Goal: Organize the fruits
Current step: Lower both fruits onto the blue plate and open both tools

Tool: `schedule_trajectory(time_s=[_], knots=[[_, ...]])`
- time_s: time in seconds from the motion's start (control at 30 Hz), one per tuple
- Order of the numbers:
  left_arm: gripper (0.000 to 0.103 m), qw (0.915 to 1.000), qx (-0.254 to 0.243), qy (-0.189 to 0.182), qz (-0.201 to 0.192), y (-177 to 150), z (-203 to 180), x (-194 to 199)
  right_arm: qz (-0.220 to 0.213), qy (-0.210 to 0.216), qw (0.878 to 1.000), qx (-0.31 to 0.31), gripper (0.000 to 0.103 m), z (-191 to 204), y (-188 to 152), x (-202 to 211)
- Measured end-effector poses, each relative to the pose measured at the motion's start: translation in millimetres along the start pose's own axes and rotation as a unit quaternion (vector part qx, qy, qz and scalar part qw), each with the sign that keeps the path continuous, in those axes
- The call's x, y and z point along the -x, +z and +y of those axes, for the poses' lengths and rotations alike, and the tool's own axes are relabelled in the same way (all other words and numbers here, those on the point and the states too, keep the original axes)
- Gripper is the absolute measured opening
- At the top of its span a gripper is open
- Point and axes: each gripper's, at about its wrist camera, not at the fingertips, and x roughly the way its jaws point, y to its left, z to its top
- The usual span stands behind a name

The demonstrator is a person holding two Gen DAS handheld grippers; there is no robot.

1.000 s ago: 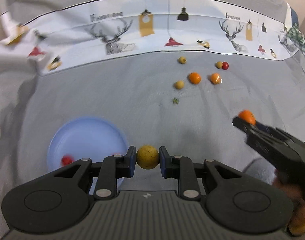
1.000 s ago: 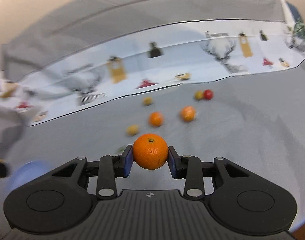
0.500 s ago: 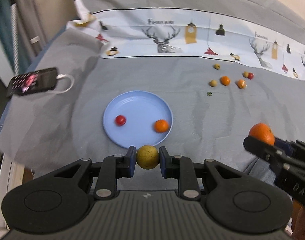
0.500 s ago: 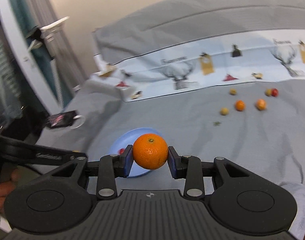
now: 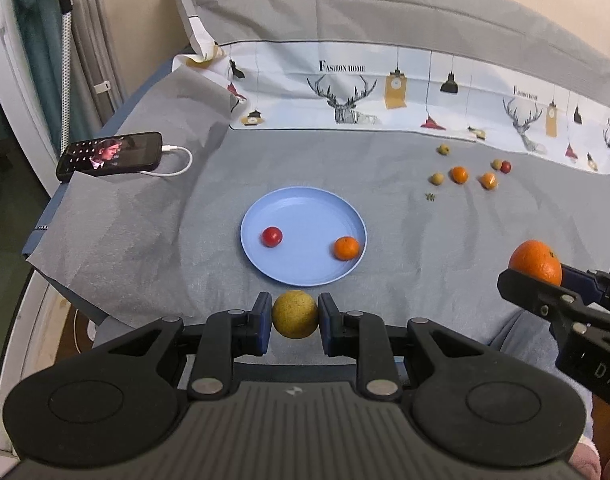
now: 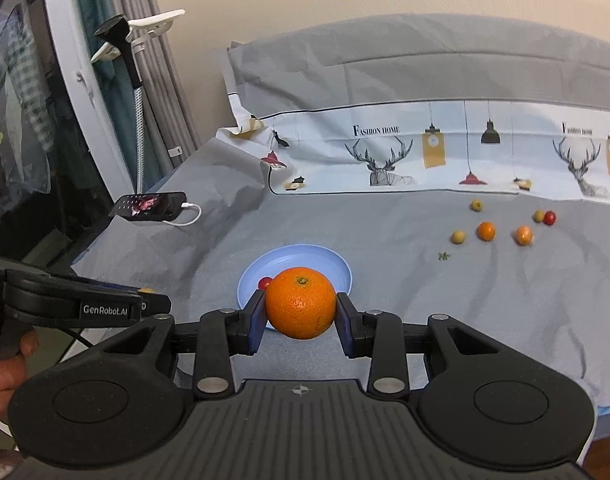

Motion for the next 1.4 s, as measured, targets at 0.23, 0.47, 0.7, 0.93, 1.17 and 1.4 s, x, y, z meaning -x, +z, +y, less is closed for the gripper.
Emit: schedule_trajectory(time_s=[0.23, 0.47, 0.7, 0.93, 1.17, 1.4], knots=[[0.027, 0.9998, 0.015, -0.009, -0.007, -2.4, 13.1, 3.1, 0.001, -0.009, 1.0, 0.024, 0.038, 15.6, 1.8, 2.4], [0.027, 0.9996, 0.026, -0.01, -0.01, -4.7, 21.2, 4.7, 0.003, -0.011, 0.999, 0.042, 0.038, 25.5, 3.9, -0.1], [0.027, 0.9994, 0.031, -0.013, -0.009, -4.4, 25.7, 3.0, 0.007, -0.013, 0.999, 0.052, 0.038, 29.1, 4.5, -2.5], [0.027, 0.9993, 0.035, -0.013, -0.001, -3.1, 26.9, -3.0, 0.016, -0.014, 0.998, 0.054, 0.038, 27.6, 4.9, -9.5], [0.027, 0.9989, 0.041, -0.015, 0.015, 0.4, 31.3, -17.9, 0.034, -0.016, 0.998, 0.056, 0.038, 28.9, 6.8, -24.1], [0.027, 0.998, 0.05, -0.014, 0.035, 7.7, 41.0, -42.2, 0.061, -0.019, 0.996, 0.055, 0.038, 27.4, 9.2, -47.3]])
